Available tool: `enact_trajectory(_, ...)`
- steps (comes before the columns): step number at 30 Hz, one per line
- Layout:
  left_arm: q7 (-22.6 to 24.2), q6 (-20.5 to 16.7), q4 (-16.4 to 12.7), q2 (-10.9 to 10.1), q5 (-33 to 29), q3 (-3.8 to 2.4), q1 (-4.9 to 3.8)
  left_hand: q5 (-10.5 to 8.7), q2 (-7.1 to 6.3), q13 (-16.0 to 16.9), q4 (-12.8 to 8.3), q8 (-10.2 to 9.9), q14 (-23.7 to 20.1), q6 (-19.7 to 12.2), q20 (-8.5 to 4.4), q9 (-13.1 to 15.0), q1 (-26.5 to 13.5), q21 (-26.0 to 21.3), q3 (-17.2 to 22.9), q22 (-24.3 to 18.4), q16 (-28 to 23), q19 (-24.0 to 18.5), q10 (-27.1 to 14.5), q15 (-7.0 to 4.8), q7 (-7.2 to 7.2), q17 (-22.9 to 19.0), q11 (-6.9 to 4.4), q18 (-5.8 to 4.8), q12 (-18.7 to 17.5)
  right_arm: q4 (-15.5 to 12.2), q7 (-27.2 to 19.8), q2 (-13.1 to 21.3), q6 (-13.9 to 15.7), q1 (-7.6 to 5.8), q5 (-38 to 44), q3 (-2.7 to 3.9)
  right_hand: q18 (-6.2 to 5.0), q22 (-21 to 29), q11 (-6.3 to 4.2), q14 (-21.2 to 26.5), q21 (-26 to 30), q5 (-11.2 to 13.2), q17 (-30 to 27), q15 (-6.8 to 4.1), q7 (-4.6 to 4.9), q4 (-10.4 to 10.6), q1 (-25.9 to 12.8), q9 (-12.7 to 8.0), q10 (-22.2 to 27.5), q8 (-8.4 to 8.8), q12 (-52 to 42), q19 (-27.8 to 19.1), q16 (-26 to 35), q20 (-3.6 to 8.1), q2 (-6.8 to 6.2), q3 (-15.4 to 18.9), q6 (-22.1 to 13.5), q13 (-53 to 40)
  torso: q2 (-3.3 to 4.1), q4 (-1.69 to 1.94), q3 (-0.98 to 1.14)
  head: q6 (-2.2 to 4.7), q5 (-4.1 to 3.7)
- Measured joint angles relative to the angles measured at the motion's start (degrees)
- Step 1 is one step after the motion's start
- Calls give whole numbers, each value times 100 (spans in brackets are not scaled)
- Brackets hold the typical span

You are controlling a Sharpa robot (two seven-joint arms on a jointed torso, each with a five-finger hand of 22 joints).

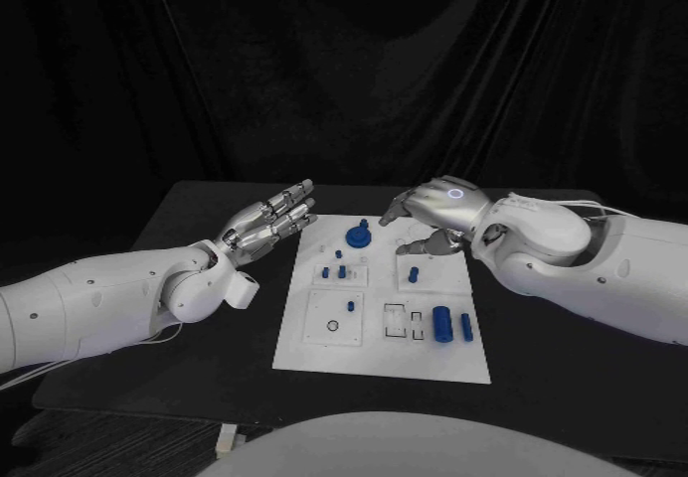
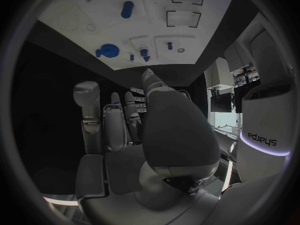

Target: Assemble the parts on the task board

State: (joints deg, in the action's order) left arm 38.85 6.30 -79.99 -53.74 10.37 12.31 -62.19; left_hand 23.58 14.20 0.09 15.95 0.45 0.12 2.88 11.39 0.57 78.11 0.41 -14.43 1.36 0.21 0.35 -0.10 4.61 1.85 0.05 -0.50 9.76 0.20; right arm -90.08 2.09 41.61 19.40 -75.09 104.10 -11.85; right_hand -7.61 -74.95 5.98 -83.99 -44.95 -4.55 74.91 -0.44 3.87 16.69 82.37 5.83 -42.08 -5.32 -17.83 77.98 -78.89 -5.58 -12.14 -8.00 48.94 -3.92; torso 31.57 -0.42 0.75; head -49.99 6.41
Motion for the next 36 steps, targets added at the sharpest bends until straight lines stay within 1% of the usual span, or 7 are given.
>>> enact_trajectory(3,0,-1,-5,0,0,0,0,0,0,0,0,0,0,22,42,0,0,0,0,0,0,1,0,0,-22,0,0,0,0,-18,38,196,-6,-42,-29,-5,0,0,-9,0,-61,0,0,0,16,0,0,0,-9,0,-15,4,-13,-4,1,0,15,0,0,1,-1,0,7)
enact_trajectory(7,0,-2,-10,-3,0,0,0,0,0,0,0,0,0,21,42,6,0,0,0,0,0,1,0,0,-21,1,0,-1,0,-17,104,378,-132,-44,-88,-6,0,0,6,0,-168,40,0,0,-81,0,-45,-30,-104,0,-59,68,-37,18,0,0,121,6,-4,1,-3,0,8)
enact_trajectory(14,0,-4,-14,0,0,-1,1,0,0,1,0,0,0,42,42,5,0,0,0,-1,0,1,0,0,-42,1,0,-1,0,56,213,529,-535,134,-210,-6,0,1,5,0,-231,62,0,0,-102,-1,-45,-58,-230,0,-104,117,-54,27,0,0,101,5,-13,0,-12,0,4)
enact_trajectory(22,0,-5,-18,6,0,-1,1,0,-23,-2,0,0,0,28,42,5,23,0,0,-1,0,0,0,0,-55,2,0,0,0,251,224,440,-729,393,-281,-10,1,2,-17,0,-339,62,0,0,146,-43,61,-100,-598,0,-164,178,-81,5,105,-73,245,18,2,-1,-5,0,-5)
enact_trajectory(29,0,-6,-21,6,0,0,3,22,-45,-3,0,0,0,40,42,5,45,0,0,-1,0,0,21,0,-83,4,-20,0,0,483,155,260,-721,610,-307,-9,1,2,-39,0,-401,52,0,0,257,-89,131,-136,-776,0,-164,218,-102,5,176,-119,254,18,7,3,-2,0,-11)
enact_trajectory(33,0,-6,-20,6,-1,0,3,22,-45,-3,-16,0,0,40,42,4,45,0,15,-2,0,0,21,0,-83,4,-20,0,0,620,96,152,-676,705,-316,-9,0,2,-34,0,-432,-227,0,0,359,-163,265,-185,-895,81,-135,240,-102,-16,245,-193,148,24,7,3,-1,0,-11)
enact_trajectory(36,0,-6,-20,6,-1,0,3,59,-45,-3,-16,0,0,40,41,4,45,0,16,-2,0,0,21,0,-83,4,-20,0,0,735,46,69,-622,754,-319,-9,1,2,-44,-1,-446,-364,0,43,359,-225,317,-200,-974,116,-99,239,-104,-16,262,-218,48,24,7,4,-1,0,-6)
